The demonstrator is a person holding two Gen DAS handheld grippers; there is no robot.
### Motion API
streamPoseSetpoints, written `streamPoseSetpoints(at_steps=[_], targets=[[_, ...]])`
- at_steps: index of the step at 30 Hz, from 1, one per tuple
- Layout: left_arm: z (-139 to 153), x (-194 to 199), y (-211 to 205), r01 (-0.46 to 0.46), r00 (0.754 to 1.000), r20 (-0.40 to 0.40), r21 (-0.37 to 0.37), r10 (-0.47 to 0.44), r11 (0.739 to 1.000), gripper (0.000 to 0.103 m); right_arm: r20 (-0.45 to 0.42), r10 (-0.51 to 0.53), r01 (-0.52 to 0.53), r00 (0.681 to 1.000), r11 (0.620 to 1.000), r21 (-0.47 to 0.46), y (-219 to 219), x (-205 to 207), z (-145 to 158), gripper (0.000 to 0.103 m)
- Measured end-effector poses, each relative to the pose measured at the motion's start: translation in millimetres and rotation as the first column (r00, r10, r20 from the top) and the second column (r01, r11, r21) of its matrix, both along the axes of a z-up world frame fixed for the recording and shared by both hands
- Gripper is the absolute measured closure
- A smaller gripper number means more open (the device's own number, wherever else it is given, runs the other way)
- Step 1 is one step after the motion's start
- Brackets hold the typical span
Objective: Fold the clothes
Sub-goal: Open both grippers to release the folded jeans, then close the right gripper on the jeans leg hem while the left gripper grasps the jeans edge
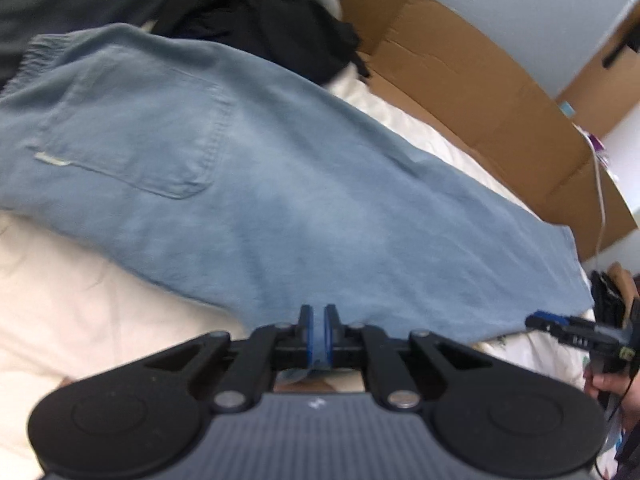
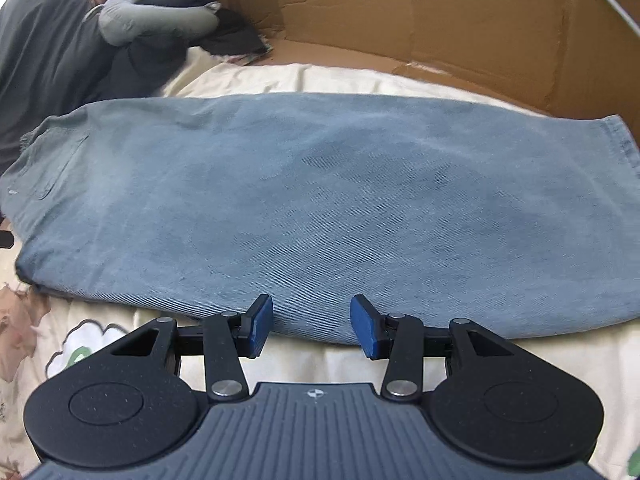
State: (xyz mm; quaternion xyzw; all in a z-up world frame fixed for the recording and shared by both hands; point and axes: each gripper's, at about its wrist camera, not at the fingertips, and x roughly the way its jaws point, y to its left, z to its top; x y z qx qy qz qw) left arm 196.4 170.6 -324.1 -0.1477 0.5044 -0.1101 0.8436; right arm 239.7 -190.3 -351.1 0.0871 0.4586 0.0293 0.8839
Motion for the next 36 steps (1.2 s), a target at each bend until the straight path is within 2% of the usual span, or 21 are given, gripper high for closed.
streamPoseSetpoints(at_steps=[8,12,14,17,20,25,28,30,34,35,36], targets=[[-46,11,-14,0.073,0.993,-0.095,0.053,-0.068,0.996,0.101,0.002,-0.195,0.195,0.981,0.981,0.004,-47,-21,10,0.052],[-59,17,-22,0.100,0.990,-0.107,0.070,-0.092,0.993,0.100,-0.010,-0.296,0.296,0.955,0.955,0.017,-71,-35,10,0.052],[-58,21,-24,0.106,0.990,-0.106,0.076,-0.097,0.992,0.100,-0.007,-0.381,0.381,0.925,0.922,0.067,-89,-43,10,0.052],[-55,23,-20,0.093,0.989,-0.119,0.055,-0.086,0.994,0.100,-0.005,-0.537,0.530,0.843,0.830,0.172,-120,-56,7,0.052],[-47,18,-14,0.102,0.990,-0.107,0.052,-0.096,0.993,0.100,-0.019,-0.681,0.662,0.732,0.705,0.255,-149,-67,0,0.052],[-34,15,-1,0.093,0.992,-0.094,0.033,-0.090,0.995,0.100,-0.039,-0.810,0.756,0.585,0.527,0.388,-179,-87,-20,0.053],[-30,12,9,0.056,0.995,-0.084,0.023,-0.054,0.998,0.097,-0.063,-0.845,0.764,0.531,0.445,0.468,-186,-93,-33,0.053],[-29,9,14,0.032,0.995,-0.099,0.035,-0.028,0.999,0.093,-0.083,-0.864,0.772,0.496,0.395,0.498,-187,-96,-42,0.059],[-28,4,23,0.020,0.993,-0.117,0.061,-0.012,0.998,0.091,-0.144,-0.899,0.753,0.413,0.248,0.610,-188,-106,-60,0.060],[-29,3,25,0.011,0.993,-0.121,0.064,-0.003,0.998,0.091,-0.156,-0.905,0.744,0.395,0.216,0.632,-189,-108,-65,0.062],[-29,1,27,0.001,0.992,-0.125,0.068,0.007,0.998,0.091,-0.161,-0.909,0.736,0.384,0.196,0.649,-190,-110,-70,0.069]])
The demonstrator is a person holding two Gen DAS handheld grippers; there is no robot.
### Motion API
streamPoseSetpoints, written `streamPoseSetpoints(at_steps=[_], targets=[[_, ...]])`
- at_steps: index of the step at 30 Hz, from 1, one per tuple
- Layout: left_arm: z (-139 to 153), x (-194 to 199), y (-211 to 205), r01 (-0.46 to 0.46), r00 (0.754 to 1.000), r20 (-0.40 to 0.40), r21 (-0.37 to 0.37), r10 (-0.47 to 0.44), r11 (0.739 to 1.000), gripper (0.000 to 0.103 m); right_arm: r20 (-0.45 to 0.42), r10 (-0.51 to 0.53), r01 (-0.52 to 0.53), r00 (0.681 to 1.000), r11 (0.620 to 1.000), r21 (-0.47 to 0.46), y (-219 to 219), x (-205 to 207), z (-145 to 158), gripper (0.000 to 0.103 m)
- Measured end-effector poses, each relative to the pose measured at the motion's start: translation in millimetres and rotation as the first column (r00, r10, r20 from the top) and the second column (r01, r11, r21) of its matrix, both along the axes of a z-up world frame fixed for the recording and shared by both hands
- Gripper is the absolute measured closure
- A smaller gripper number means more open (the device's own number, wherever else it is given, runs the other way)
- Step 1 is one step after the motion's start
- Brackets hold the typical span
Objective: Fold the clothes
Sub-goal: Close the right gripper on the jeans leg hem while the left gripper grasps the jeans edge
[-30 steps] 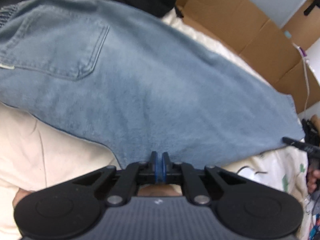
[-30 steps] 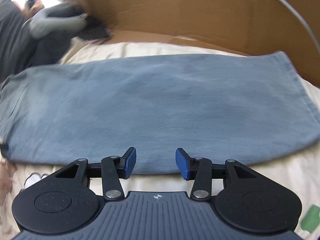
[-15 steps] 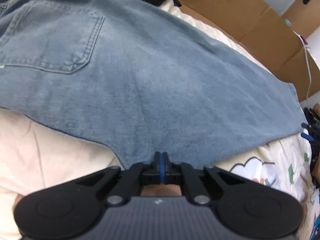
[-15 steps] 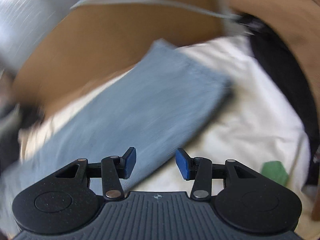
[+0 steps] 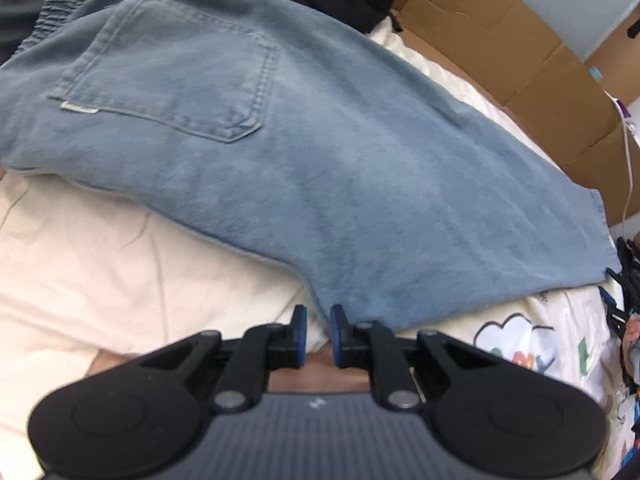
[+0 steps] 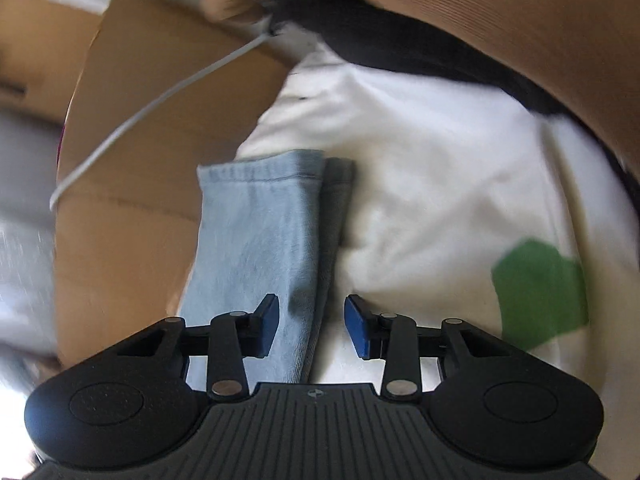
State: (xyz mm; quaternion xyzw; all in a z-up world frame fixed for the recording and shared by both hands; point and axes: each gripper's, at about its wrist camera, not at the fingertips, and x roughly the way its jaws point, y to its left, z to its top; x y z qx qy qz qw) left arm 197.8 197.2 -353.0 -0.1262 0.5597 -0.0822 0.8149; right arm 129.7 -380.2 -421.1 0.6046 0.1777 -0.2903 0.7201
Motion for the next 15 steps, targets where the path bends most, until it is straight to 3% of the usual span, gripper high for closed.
streamPoseSetpoints(at_steps=[6,12,15], targets=[[4,-6,10,-0.043,0.999,-0.016,0.019,0.043,0.999,0.091,0.101,-0.052,0.047,0.993,0.997,0.054,-5,0,-20,0.073],[7,-8,14,-0.049,0.999,-0.013,0.039,0.050,0.998,0.090,0.121,-0.052,0.046,0.991,0.997,0.054,-11,18,-18,0.073],[7,-11,16,-0.063,0.998,-0.010,0.035,0.064,0.997,0.090,0.139,-0.049,0.042,0.989,0.998,0.053,-14,22,-10,0.084]])
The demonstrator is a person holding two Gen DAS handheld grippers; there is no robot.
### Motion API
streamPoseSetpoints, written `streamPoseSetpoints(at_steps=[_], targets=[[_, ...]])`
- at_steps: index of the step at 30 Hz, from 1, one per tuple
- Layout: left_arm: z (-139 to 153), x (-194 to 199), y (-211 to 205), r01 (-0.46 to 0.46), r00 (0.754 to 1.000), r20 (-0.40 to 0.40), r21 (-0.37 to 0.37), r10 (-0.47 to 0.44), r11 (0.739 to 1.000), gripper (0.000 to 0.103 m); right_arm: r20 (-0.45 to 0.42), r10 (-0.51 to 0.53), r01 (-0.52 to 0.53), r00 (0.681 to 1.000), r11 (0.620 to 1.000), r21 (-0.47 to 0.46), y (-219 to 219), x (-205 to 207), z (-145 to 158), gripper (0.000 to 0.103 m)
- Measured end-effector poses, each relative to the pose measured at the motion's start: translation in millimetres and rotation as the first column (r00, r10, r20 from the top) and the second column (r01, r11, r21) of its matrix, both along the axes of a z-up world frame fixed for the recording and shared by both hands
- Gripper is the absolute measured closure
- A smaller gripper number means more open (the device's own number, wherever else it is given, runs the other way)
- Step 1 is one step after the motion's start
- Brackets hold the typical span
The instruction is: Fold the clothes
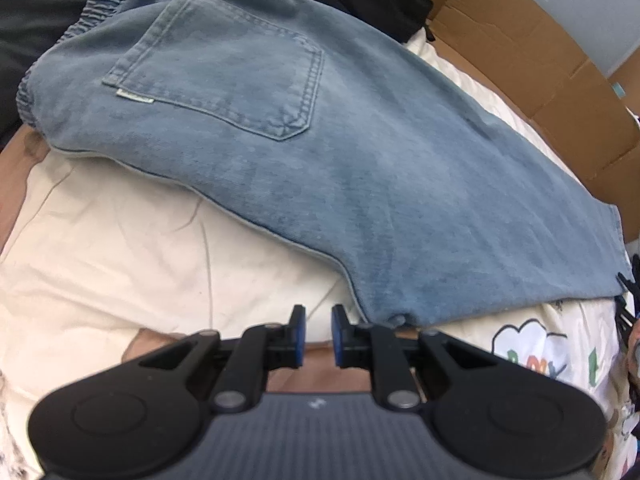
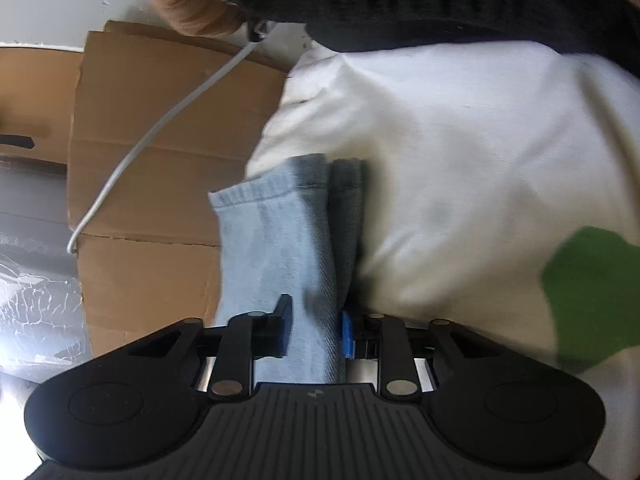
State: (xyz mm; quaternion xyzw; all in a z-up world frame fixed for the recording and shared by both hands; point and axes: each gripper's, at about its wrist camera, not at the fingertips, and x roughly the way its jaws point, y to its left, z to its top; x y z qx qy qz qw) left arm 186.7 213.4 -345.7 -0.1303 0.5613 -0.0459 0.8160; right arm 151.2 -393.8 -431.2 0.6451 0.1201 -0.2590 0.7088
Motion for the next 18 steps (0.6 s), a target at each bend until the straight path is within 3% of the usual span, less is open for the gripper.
streamPoseSetpoints(at_steps=[3,7,12,13,16,17,18], targets=[[-1,-2,-1,-0.013,1.000,0.000,-0.007,0.013,1.000,0.090,0.053,0.033,-0.032,0.998,0.999,-0.021,-1,3,10,0.084],[-9,-2,3,-0.068,0.998,-0.019,-0.071,0.067,0.995,0.084,-0.011,0.055,-0.055,0.998,0.998,-0.016,-8,14,3,0.076],[-20,1,15,-0.203,0.979,-0.058,-0.201,0.195,0.958,0.080,-0.029,0.031,-0.031,0.999,0.999,0.007,-16,27,-6,0.072],[-22,2,16,-0.226,0.974,-0.064,-0.220,0.217,0.949,0.075,-0.029,0.022,-0.022,0.999,1.000,0.014,-17,29,-7,0.072],[-28,4,18,-0.273,0.962,-0.081,-0.271,0.261,0.923,0.065,-0.026,0.008,-0.007,1.000,1.000,0.027,-16,33,-10,0.073],[-32,5,17,-0.283,0.959,-0.090,-0.280,0.268,0.917,0.065,-0.025,0.016,-0.016,1.000,1.000,0.026,-14,32,-9,0.076],[-35,6,16,-0.292,0.956,-0.097,-0.290,0.276,0.911,0.065,-0.027,0.030,-0.029,0.999,0.999,0.024,-13,33,-7,0.087]])
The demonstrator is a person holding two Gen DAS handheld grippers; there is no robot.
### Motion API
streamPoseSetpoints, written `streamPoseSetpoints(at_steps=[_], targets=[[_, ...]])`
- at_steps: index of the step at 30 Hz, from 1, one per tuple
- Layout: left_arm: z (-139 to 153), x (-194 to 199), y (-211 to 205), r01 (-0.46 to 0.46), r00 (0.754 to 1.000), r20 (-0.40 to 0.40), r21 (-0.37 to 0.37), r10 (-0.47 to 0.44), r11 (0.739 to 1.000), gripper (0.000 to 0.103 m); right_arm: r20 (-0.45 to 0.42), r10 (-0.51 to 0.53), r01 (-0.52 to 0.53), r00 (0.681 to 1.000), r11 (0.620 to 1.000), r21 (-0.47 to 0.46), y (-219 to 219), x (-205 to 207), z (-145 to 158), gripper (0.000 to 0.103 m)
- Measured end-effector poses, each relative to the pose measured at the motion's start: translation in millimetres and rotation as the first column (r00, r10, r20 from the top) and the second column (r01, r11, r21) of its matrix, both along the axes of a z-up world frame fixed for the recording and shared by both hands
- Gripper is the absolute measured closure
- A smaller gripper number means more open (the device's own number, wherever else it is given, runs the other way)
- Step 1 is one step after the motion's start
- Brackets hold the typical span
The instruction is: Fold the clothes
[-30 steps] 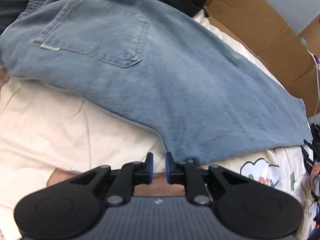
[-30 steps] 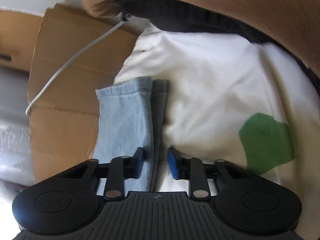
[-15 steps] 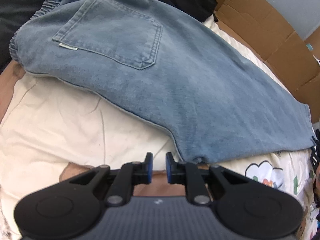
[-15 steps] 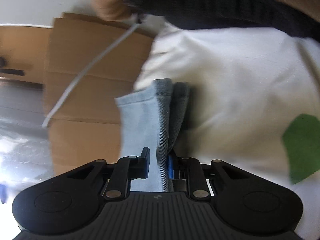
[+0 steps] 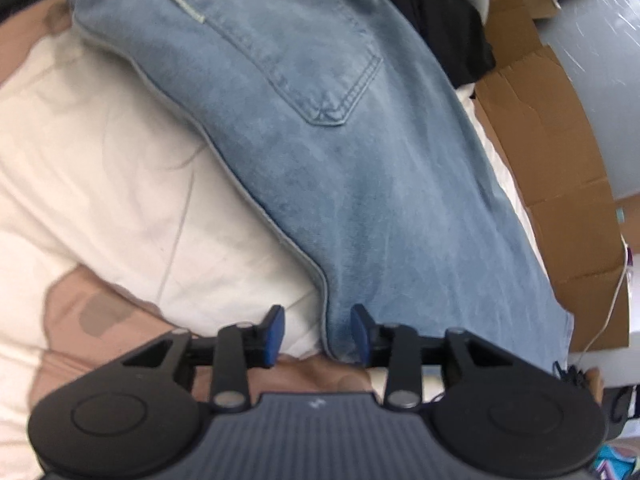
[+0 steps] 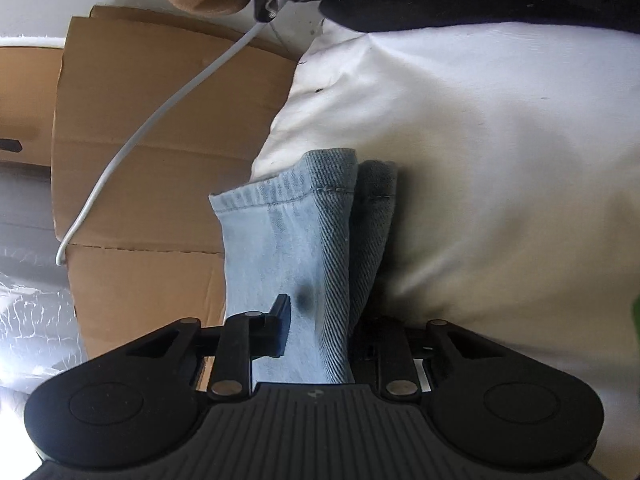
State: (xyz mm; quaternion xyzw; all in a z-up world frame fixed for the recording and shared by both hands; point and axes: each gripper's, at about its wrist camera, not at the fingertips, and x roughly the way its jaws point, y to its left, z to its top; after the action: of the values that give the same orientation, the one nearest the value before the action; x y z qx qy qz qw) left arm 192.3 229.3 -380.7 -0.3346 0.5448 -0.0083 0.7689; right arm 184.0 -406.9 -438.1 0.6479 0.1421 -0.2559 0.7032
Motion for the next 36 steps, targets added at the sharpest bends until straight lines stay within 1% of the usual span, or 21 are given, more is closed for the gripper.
streamPoseSetpoints(at_steps=[1,2,5,7,13,16,17,19,22,25,27,28,29,30,31,33,36], targets=[[-2,1,-1,-0.003,1.000,0.000,-0.011,0.003,1.000,0.065,-0.013,0.015,-0.015,1.000,1.000,-0.003,-1,2,2,0.095],[-4,1,-3,-0.003,1.000,0.007,-0.025,0.004,1.000,0.065,-0.025,0.027,-0.027,0.999,1.000,-0.008,-2,3,5,0.097],[-9,2,-7,-0.001,1.000,0.014,-0.049,0.002,0.999,0.064,-0.073,0.054,-0.058,0.996,0.997,-0.056,0,3,19,0.097],[-11,3,-10,-0.003,1.000,0.026,-0.048,0.004,0.999,0.064,-0.077,0.056,-0.062,0.995,0.995,-0.074,2,4,29,0.097],[-29,11,-11,-0.058,0.997,0.051,-0.114,0.064,0.992,0.063,-0.090,0.077,-0.086,0.993,0.991,-0.104,0,11,55,0.097],[-34,13,-9,-0.086,0.993,0.060,-0.167,0.098,0.982,0.063,-0.094,0.090,-0.101,0.991,0.988,-0.114,-1,15,65,0.097],[-36,12,-8,-0.104,0.992,0.049,-0.193,0.115,0.976,0.066,-0.098,0.094,-0.105,0.991,0.988,-0.115,-1,15,68,0.097],[-39,13,-8,-0.120,0.991,0.027,-0.221,0.129,0.968,0.073,-0.106,0.103,-0.115,0.989,0.986,-0.119,2,15,75,0.097],[-41,15,-16,-0.097,0.994,0.025,-0.220,0.105,0.971,0.074,-0.121,0.120,-0.135,0.985,0.983,-0.127,5,17,82,0.097],[-44,15,-16,-0.106,0.993,0.030,-0.240,0.116,0.965,0.074,-0.129,0.141,-0.159,0.982,0.977,-0.141,6,19,86,0.097],[-47,15,-15,-0.098,0.993,0.041,-0.232,0.110,0.968,0.080,-0.127,0.155,-0.174,0.980,0.973,-0.153,6,20,89,0.097],[-47,15,-16,-0.090,0.993,0.051,-0.223,0.103,0.971,0.081,-0.138,0.158,-0.179,0.978,0.972,-0.154,7,20,91,0.097],[-45,14,-16,-0.081,0.994,0.059,-0.222,0.097,0.972,0.082,-0.169,0.165,-0.193,0.972,0.968,-0.163,7,21,95,0.097],[-43,15,-15,-0.068,0.995,0.060,-0.216,0.083,0.974,0.082,-0.207,0.171,-0.210,0.963,0.960,-0.183,8,23,99,0.097],[-40,16,-15,-0.058,0.996,0.060,-0.209,0.072,0.976,0.084,-0.208,0.177,-0.218,0.962,0.956,-0.197,9,22,103,0.097],[-31,17,-13,-0.052,0.994,0.078,-0.221,0.071,0.974,0.084,-0.188,0.189,-0.228,0.964,0.950,-0.215,9,19,109,0.097],[-10,17,-15,-0.016,0.993,0.109,-0.194,0.038,0.981,0.085,-0.176,0.195,-0.232,0.965,0.947,-0.223,10,12,120,0.097]])
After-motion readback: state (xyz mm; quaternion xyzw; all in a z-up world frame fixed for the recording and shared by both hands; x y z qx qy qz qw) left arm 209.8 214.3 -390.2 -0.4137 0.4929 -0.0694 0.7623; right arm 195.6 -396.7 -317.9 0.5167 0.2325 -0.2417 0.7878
